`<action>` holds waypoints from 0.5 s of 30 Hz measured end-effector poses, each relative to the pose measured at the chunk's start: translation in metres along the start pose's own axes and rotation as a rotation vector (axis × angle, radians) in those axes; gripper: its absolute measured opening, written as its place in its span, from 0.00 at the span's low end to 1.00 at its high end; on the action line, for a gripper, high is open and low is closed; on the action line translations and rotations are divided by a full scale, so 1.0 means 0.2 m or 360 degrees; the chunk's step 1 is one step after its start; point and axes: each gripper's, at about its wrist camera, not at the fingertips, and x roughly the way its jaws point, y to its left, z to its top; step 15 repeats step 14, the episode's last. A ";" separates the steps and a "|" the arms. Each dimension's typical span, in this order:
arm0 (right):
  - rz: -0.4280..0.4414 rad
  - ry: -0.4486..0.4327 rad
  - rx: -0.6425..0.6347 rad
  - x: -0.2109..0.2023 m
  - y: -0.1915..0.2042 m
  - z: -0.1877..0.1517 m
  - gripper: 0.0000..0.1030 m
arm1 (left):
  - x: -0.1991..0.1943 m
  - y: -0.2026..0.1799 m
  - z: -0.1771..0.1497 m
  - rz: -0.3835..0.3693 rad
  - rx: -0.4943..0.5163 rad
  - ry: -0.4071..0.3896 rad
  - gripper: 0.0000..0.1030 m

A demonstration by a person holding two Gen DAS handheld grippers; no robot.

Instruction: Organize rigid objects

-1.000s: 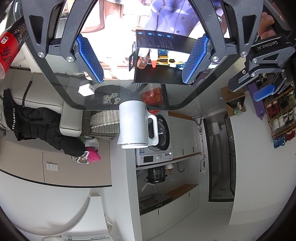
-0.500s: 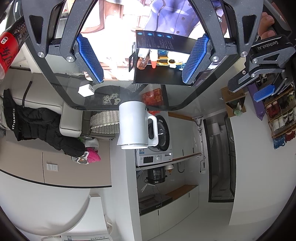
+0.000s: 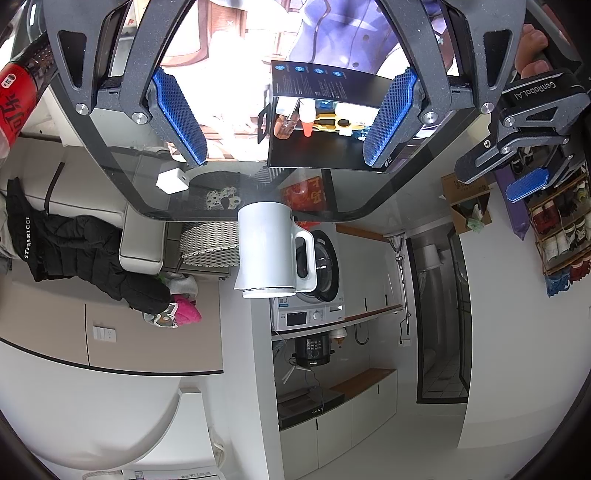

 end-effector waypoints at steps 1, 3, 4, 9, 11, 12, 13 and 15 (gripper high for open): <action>0.0000 0.0000 0.0001 0.00 0.00 0.00 0.86 | 0.00 0.00 0.00 -0.0001 -0.0001 -0.0001 1.00; 0.0001 0.0003 0.0001 0.00 0.00 -0.01 0.86 | 0.00 0.00 0.00 -0.0003 0.0000 0.0002 1.00; 0.0001 0.0003 0.0000 0.00 0.00 -0.01 0.86 | 0.00 0.00 0.00 0.0000 -0.0001 0.0001 1.00; 0.0002 0.0004 0.0002 0.00 0.00 0.00 0.86 | 0.00 0.00 0.00 -0.0002 0.0001 0.0001 1.00; 0.0002 0.0005 0.0002 0.00 0.00 0.00 0.86 | 0.00 0.00 0.00 -0.0001 0.0000 0.0002 1.00; 0.0001 0.0005 0.0002 0.00 0.00 0.00 0.86 | 0.00 0.00 0.00 0.0002 0.0002 0.0004 1.00; 0.0001 0.0006 0.0002 0.00 0.00 0.00 0.86 | 0.00 0.00 0.00 0.0005 0.0001 0.0002 1.00; 0.0000 0.0007 0.0004 0.00 0.00 -0.01 0.86 | 0.00 0.00 0.00 0.0003 0.0001 0.0001 1.00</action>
